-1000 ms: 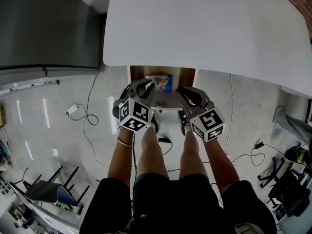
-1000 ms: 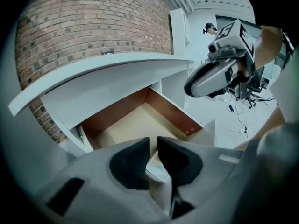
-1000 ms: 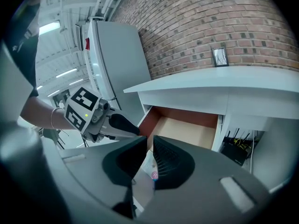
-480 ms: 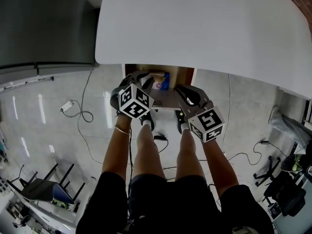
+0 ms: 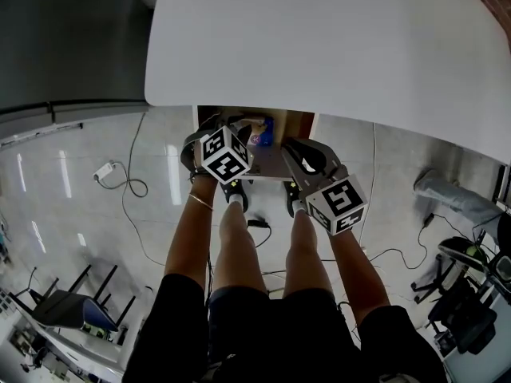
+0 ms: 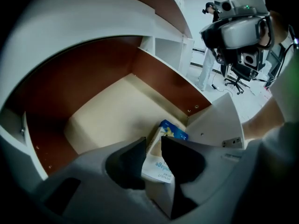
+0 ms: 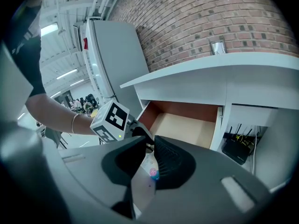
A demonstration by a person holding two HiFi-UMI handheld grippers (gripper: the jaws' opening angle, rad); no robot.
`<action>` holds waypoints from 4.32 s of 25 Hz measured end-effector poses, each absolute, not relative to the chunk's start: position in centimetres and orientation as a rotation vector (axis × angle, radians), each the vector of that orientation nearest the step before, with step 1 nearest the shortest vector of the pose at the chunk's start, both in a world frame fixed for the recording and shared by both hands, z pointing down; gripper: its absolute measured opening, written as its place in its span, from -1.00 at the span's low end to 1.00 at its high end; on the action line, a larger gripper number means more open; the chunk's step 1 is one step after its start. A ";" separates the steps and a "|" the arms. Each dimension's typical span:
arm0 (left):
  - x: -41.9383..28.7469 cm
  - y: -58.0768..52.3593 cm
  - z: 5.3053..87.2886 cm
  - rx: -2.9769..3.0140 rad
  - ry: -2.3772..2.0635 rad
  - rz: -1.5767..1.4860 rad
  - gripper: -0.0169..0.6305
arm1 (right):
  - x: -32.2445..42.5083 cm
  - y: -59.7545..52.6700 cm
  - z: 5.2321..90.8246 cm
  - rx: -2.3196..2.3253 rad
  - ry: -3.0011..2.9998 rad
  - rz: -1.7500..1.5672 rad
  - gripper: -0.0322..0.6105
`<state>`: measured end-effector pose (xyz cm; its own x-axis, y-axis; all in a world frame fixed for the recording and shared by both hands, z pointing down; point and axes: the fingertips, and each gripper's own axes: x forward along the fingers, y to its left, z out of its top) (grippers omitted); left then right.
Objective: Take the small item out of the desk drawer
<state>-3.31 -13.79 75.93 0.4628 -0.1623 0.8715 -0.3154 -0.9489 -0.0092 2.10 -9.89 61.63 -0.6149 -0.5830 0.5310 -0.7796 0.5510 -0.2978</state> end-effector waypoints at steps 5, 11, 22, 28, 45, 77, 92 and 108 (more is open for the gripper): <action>-2.8 -13.8 77.4 2.529 -0.361 1.552 -0.58 | 2.2 -10.0 61.8 1.110 -2.420 0.744 -0.75; -2.5 -13.6 78.9 2.509 -0.307 1.609 -0.56 | 2.4 -9.8 62.2 1.094 -2.419 0.754 -0.75; -2.1 -13.6 80.3 2.491 -0.265 1.653 -0.56 | 2.2 -9.5 62.3 1.098 -2.421 0.773 -0.74; -2.2 -13.7 80.4 2.485 -0.283 1.624 -0.55 | 2.2 -9.4 62.9 1.093 -2.411 0.779 -0.74; -2.4 -11.7 78.4 2.512 -0.291 1.552 -0.55 | 0.0 -8.9 66.2 0.961 -2.331 0.728 -0.71; -3.3 -9.8 75.5 2.552 -0.190 1.469 -0.56 | -3.2 -11.0 72.5 0.494 -2.023 0.298 -0.51; -3.7 -8.9 75.3 2.566 -0.146 1.454 -0.59 | -3.7 -10.5 75.9 0.334 -1.918 0.202 -0.45; -4.1 -9.7 75.3 2.548 -0.180 1.410 -0.80 | -4.3 -10.6 77.2 0.242 -1.880 0.132 -0.55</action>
<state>-4.06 -9.75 75.34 0.5313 0.0011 0.8472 -0.2137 -0.9675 0.1353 -4.26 -10.56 77.23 -0.3019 -0.1013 0.9479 -0.2326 0.9721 0.0298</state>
